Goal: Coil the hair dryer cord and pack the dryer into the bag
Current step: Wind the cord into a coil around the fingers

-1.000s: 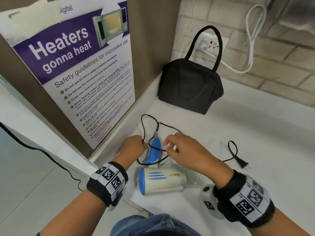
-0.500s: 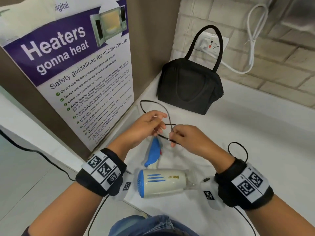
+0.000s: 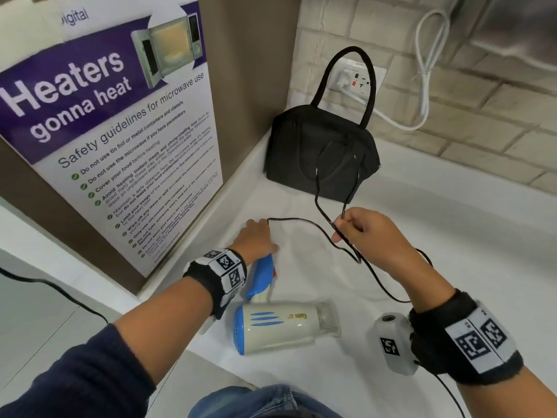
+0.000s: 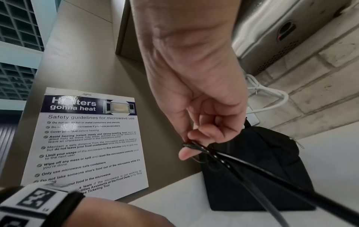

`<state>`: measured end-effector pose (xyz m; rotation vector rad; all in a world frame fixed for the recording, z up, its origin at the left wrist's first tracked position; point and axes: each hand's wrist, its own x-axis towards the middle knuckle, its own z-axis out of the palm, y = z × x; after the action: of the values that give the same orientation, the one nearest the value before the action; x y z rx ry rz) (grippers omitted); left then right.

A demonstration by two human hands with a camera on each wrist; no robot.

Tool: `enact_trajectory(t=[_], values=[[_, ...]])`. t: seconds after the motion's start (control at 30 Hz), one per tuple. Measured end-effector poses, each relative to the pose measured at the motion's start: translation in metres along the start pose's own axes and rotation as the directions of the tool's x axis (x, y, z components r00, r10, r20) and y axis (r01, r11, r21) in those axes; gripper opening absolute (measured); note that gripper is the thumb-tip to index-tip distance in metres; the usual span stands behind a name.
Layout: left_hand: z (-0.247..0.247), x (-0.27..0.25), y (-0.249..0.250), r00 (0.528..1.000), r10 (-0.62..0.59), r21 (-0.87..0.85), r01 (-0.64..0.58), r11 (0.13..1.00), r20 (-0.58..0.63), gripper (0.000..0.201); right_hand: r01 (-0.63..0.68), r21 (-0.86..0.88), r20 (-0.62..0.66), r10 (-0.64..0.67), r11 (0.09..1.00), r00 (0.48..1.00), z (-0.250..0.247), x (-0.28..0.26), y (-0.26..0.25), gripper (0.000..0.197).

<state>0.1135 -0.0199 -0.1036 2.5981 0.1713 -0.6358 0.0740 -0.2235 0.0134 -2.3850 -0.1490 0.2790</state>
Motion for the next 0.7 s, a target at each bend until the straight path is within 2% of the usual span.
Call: enact_trajectory(t=[0.1, 0.17, 0.2, 0.27, 0.3, 0.33, 0.37, 0.47, 0.5, 0.57, 0.63, 0.7], values=[[-0.002, 0.004, 0.001, 1.0, 0.008, -0.139, -0.009, 0.99, -0.008, 0.021, -0.051, -0.024, -0.019, 0.051, 0.998, 0.999, 0.002, 0.0, 0.013, 0.02], [-0.009, 0.0, 0.006, 1.0, -0.018, -0.391, 0.012, 0.92, -0.01, 0.012, -0.111, -0.019, -0.032, 0.11, 0.994, 0.993, 0.002, 0.001, 0.023, 0.016], [-0.014, -0.002, 0.009, 0.999, -0.035, -0.539, 0.026, 0.842, -0.006, 0.014, -0.145, -0.023, -0.039, 0.144, 0.989, 0.989, 0.003, 0.003, 0.028, 0.013], [-0.025, -0.013, 0.016, 0.998, -0.059, -0.806, 0.06, 0.589, 0.031, 0.017, -0.226, -0.036, -0.039, 0.224, 0.973, 0.974, 0.005, 0.007, 0.039, 0.013], [-0.032, -0.019, 0.02, 0.997, -0.055, -0.887, 0.072, 0.456, 0.053, 0.022, -0.267, -0.04, -0.026, 0.266, 0.963, 0.963, 0.007, 0.009, 0.044, 0.017], [-0.039, -0.026, 0.023, 0.997, -0.042, -0.93, 0.078, 0.36, 0.067, 0.028, -0.302, -0.051, -0.007, 0.302, 0.952, 0.953, 0.009, 0.011, 0.049, 0.022], [-0.045, -0.032, 0.026, 0.997, -0.023, -0.948, 0.076, 0.31, 0.072, 0.033, -0.329, -0.078, 0.012, 0.331, 0.941, 0.943, 0.01, 0.014, 0.052, 0.028], [-0.059, -0.049, 0.034, 0.996, 0.069, -0.95, 0.035, 0.31, 0.059, 0.038, -0.352, -0.188, 0.012, 0.36, 0.917, 0.933, 0.012, 0.017, 0.047, 0.047], [-0.062, -0.054, 0.037, 0.992, 0.111, -0.948, 0.019, 0.318, 0.057, 0.037, -0.321, -0.209, -0.011, 0.325, 0.924, 0.945, 0.012, 0.018, 0.042, 0.058], [-0.065, -0.064, 0.043, 0.981, 0.186, -0.94, -0.013, 0.342, 0.055, 0.036, -0.162, -0.204, -0.091, 0.146, 0.966, 0.985, 0.01, 0.017, 0.028, 0.08], [-0.068, -0.072, 0.05, 0.967, 0.249, -0.935, -0.04, 0.353, 0.053, 0.034, 0.091, -0.146, -0.126, -0.11, 0.985, 0.986, 0.008, 0.016, 0.01, 0.083], [-0.073, -0.079, 0.056, 0.944, 0.326, -0.94, -0.059, 0.336, 0.058, 0.033, 0.294, -0.095, -0.05, -0.299, 0.951, 0.953, 0.009, 0.021, -0.004, 0.078]])
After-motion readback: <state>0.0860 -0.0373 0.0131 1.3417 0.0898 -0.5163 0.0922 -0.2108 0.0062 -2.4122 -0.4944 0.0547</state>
